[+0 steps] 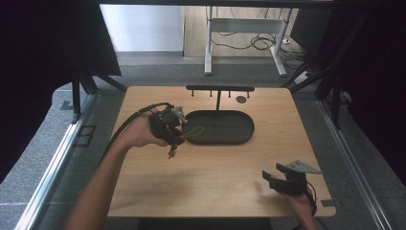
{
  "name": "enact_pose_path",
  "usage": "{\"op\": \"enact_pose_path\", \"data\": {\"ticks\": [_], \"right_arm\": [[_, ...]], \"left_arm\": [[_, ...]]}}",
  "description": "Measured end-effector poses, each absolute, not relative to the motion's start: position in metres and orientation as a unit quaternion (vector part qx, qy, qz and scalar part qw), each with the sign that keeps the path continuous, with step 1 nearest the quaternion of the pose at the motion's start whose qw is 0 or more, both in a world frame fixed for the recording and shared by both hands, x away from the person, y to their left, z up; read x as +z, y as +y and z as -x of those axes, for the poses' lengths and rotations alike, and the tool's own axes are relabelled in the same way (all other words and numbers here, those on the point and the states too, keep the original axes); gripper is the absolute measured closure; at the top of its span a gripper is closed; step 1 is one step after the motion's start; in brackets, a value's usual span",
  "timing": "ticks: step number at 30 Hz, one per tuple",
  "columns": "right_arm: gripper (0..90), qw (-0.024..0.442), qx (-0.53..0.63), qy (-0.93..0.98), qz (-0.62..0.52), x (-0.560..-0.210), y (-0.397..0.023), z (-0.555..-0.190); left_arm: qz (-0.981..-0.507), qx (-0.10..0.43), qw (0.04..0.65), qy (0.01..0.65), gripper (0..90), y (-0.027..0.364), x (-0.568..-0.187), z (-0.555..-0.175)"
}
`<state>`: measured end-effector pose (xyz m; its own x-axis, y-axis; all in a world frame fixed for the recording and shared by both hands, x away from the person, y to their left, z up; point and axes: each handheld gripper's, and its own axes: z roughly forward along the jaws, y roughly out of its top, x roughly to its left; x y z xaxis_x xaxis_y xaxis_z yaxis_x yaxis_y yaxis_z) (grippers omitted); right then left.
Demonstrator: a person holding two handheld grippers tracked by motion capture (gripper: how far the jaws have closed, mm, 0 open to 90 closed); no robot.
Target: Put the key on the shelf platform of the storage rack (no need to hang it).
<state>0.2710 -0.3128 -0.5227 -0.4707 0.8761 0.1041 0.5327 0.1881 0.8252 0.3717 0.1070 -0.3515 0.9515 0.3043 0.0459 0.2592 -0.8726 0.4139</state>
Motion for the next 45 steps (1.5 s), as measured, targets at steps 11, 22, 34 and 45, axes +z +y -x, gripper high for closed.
{"op": "enact_pose_path", "data": {"ticks": [11, 22, 34, 45], "right_arm": [[29.7, 0.200, 0.426, 0.744, -0.475, -0.523, -0.312, -0.271], [29.7, 0.202, 0.426, 0.743, -0.475, -0.524, -0.315, -0.272], [29.7, 0.200, 0.426, 0.742, -0.477, -0.524, -0.315, -0.272], [29.8, 0.198, 0.424, 0.744, -0.478, -0.524, -0.316, -0.272]], "left_arm": [[-0.967, 0.058, 0.201, 0.148, 67.0, 0.099, -0.349, -0.381], [-0.967, 0.062, 0.195, 0.149, 67.0, 0.090, -0.344, -0.389], [-0.969, 0.064, 0.185, 0.151, 67.0, 0.081, -0.340, -0.399], [-0.971, 0.060, 0.174, 0.154, 67.0, 0.067, -0.340, -0.409]]}}
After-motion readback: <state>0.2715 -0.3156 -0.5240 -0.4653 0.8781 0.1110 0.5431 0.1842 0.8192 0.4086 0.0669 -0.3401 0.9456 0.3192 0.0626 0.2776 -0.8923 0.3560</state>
